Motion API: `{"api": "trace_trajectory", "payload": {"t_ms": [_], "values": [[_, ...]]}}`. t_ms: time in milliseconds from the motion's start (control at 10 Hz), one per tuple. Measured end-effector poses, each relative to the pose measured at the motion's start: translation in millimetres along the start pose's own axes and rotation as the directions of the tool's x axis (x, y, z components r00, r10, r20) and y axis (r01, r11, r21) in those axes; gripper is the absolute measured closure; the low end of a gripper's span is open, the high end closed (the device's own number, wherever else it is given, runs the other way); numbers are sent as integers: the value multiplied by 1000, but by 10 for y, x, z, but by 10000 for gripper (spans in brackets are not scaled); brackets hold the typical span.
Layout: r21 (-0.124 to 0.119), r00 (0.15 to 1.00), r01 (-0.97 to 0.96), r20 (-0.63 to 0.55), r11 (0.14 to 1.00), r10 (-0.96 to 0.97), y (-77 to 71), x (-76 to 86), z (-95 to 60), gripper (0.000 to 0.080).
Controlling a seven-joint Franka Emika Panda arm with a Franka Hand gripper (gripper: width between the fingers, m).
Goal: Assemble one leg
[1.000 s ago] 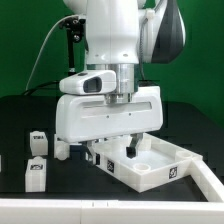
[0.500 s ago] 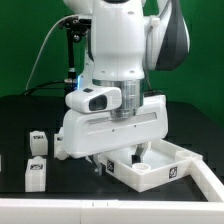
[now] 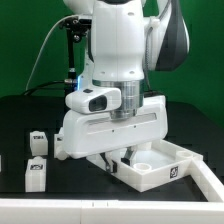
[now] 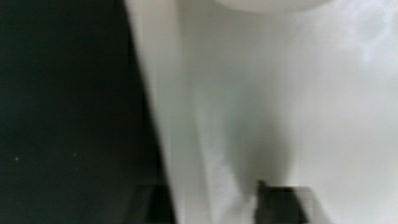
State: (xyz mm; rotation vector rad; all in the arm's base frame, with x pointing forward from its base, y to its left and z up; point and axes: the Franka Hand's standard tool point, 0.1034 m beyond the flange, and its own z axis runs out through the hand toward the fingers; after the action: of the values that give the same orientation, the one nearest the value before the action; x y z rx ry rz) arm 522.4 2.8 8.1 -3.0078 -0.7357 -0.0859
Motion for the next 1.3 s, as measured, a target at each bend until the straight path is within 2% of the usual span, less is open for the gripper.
{"api": "trace_trajectory", "payload": {"t_ms": [100,300,600,700,800,900,1000,1100,1200,1300], "values": [[0,1000,-2,1,1000,2,3,-10,-2,731],[1,999,-31,14,1000,31,6,-170,-44,744],[1,990,-139,33,990,139,161,-263,-221,744],[5,982,-185,45,983,185,236,-334,-242,744],[21,964,-254,85,967,251,282,-395,-264,744],[34,948,-301,122,953,295,349,-368,-300,744],[26,949,-302,108,953,298,411,-310,-308,744],[21,941,-325,111,945,321,398,-249,-299,744],[18,942,-322,100,946,319,416,-76,-298,744],[21,946,-314,96,949,311,499,53,-278,744]]}}
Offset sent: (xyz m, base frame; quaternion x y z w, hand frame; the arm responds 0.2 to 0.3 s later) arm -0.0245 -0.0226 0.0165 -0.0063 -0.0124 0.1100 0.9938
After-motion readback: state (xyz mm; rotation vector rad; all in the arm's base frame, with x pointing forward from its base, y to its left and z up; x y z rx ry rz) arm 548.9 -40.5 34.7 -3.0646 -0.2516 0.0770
